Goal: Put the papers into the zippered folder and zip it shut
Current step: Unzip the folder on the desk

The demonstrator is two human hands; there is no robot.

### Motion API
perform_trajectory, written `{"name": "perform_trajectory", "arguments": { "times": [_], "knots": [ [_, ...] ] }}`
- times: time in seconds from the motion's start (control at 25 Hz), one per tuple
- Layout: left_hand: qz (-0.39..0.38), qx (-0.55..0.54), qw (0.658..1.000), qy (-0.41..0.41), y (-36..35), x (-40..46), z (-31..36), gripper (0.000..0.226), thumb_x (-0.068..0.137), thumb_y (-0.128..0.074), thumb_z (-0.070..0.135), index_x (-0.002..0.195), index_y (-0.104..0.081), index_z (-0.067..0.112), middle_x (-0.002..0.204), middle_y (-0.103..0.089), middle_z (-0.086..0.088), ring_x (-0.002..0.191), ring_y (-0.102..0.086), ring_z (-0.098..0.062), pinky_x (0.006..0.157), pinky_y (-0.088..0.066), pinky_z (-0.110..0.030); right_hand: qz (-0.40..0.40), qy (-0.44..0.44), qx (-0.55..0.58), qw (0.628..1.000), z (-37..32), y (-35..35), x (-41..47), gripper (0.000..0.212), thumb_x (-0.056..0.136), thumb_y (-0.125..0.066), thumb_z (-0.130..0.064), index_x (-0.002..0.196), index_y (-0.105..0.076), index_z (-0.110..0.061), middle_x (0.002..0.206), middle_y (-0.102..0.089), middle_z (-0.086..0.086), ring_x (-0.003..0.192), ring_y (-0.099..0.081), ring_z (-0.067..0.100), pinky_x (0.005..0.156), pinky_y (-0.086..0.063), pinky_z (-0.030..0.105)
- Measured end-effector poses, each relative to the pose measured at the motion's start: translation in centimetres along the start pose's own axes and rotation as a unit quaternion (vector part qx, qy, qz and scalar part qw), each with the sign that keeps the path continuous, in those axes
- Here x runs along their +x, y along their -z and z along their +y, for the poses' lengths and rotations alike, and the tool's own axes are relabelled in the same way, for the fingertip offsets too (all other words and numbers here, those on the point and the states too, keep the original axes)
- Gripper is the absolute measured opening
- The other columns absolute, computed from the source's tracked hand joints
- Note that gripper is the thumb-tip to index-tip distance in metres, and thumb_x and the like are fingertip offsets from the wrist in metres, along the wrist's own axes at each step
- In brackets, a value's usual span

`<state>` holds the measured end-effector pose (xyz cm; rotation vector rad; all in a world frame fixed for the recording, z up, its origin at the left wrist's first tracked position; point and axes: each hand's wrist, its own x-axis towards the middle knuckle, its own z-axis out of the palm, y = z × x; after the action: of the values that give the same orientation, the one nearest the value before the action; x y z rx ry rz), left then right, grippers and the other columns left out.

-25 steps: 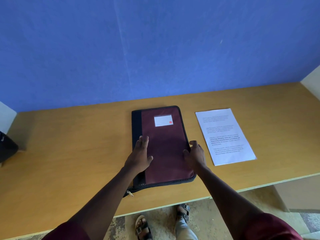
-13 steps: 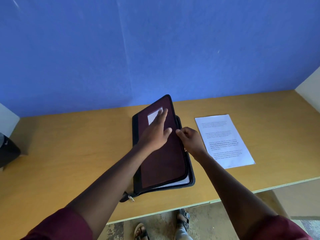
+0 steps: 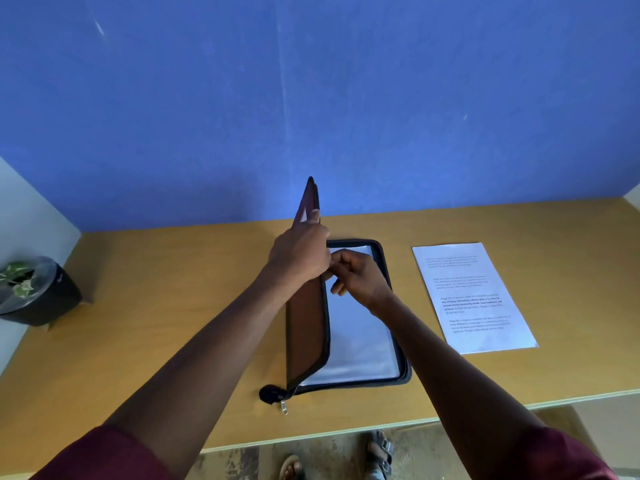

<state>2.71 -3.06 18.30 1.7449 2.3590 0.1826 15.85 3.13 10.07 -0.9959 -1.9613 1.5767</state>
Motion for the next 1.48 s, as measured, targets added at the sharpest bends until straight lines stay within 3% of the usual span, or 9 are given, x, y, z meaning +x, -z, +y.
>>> {"name": "perform_trajectory", "arguments": {
  "times": [0.08,0.2,0.36,0.52,0.68,0.8,1.0,1.28,1.48],
  "knots": [
    [-0.021,0.071,0.997,0.020,0.6,-0.5,-0.9,0.013,0.089,-0.053,0.000,0.100,-0.059,0.002,0.164,-0.013,-0.018,0.108,-0.058,-0.034,0.061,-0.041,-0.039,0.004,-0.035,-0.010,0.999,1.0,-0.7,0.4,0.014,0.094,-0.056,-0.020,0.090,-0.069,-0.018,0.081,-0.075,0.001,0.063,-0.067,0.013,0.057,-0.052,0.027],
    [-0.060,0.145,0.985,0.071,0.5,-1.2,-2.8,0.034,0.089,-0.052,0.000,0.123,-0.054,-0.004,0.162,0.005,-0.027,0.121,-0.047,-0.037,0.064,-0.037,-0.038,0.028,-0.066,-0.116,0.991,3.8,-0.7,0.5,0.010,0.090,-0.063,-0.018,0.098,-0.069,-0.016,0.094,-0.073,-0.002,0.081,-0.067,0.010,0.072,-0.047,0.024],
    [-0.082,0.144,0.969,0.184,-0.9,-2.2,-6.7,0.075,0.096,-0.057,0.031,0.150,-0.022,-0.007,0.159,0.024,-0.027,0.138,-0.027,-0.048,0.074,-0.039,-0.036,0.020,-0.116,-0.269,0.956,8.6,0.5,-0.7,0.043,0.090,-0.065,-0.026,0.130,-0.057,-0.010,0.132,-0.062,0.005,0.120,-0.059,0.023,0.094,-0.045,0.027],
    [-0.033,0.110,0.965,0.237,-3.0,-3.5,-10.8,0.098,0.092,-0.058,0.052,0.153,-0.008,-0.005,0.161,0.020,-0.026,0.132,-0.032,-0.050,0.091,-0.047,-0.041,0.007,-0.148,-0.391,0.909,11.9,1.2,-2.1,0.066,0.087,-0.067,-0.035,0.143,-0.041,-0.012,0.150,-0.044,0.007,0.135,-0.044,0.028,0.101,-0.045,0.040],
    [-0.011,0.090,0.960,0.265,-5.8,-4.7,-14.6,0.098,0.091,-0.059,0.055,0.155,-0.008,0.000,0.162,0.015,-0.024,0.139,-0.023,-0.051,0.108,-0.038,-0.052,-0.042,-0.161,-0.422,0.891,13.5,0.9,-2.7,0.080,0.084,-0.069,-0.039,0.149,-0.031,-0.013,0.160,-0.026,0.006,0.141,-0.036,0.027,0.105,-0.042,0.041],
    [-0.018,0.080,0.960,0.267,-7.9,-5.4,-17.4,0.101,0.089,-0.059,0.059,0.155,-0.006,0.004,0.162,0.014,-0.021,0.139,-0.023,-0.050,0.108,-0.036,-0.053,-0.075,-0.160,-0.450,0.875,14.2,0.6,-3.0,0.082,0.084,-0.070,-0.040,0.150,-0.028,-0.014,0.163,-0.016,0.003,0.146,-0.026,0.025,0.111,-0.038,0.042],
    [-0.051,0.032,0.964,0.260,-10.9,-7.0,-21.6,0.102,0.089,-0.057,0.061,0.157,0.000,0.010,0.164,0.016,-0.015,0.138,-0.024,-0.047,0.108,-0.036,-0.053,-0.070,-0.133,-0.479,0.865,14.6,0.2,-3.3,0.078,0.079,-0.076,-0.037,0.141,-0.034,-0.014,0.156,-0.025,0.002,0.137,-0.035,0.024,0.100,-0.048,0.041],
    [-0.129,-0.042,0.949,0.283,-14.8,-9.0,-23.5,0.101,0.091,-0.054,0.060,0.157,0.006,0.015,0.164,0.018,-0.013,0.143,-0.019,-0.046,0.112,-0.033,-0.052,-0.061,-0.129,-0.480,0.866,14.3,-0.2,-3.1,0.080,0.079,-0.078,-0.033,0.142,-0.033,-0.013,0.157,-0.025,0.003,0.138,-0.033,0.025,0.103,-0.046,0.037],
    [-0.175,-0.073,0.939,0.287,-16.7,-9.3,-24.1,0.103,0.092,-0.053,0.062,0.157,0.011,0.014,0.164,0.019,-0.015,0.149,-0.004,-0.044,0.118,-0.025,-0.051,-0.056,-0.125,-0.481,0.866,14.0,-0.2,-3.3,0.077,0.079,-0.078,-0.034,0.140,-0.035,-0.014,0.157,-0.025,0.002,0.137,-0.036,0.024,0.099,-0.049,0.036]
  ]
}}
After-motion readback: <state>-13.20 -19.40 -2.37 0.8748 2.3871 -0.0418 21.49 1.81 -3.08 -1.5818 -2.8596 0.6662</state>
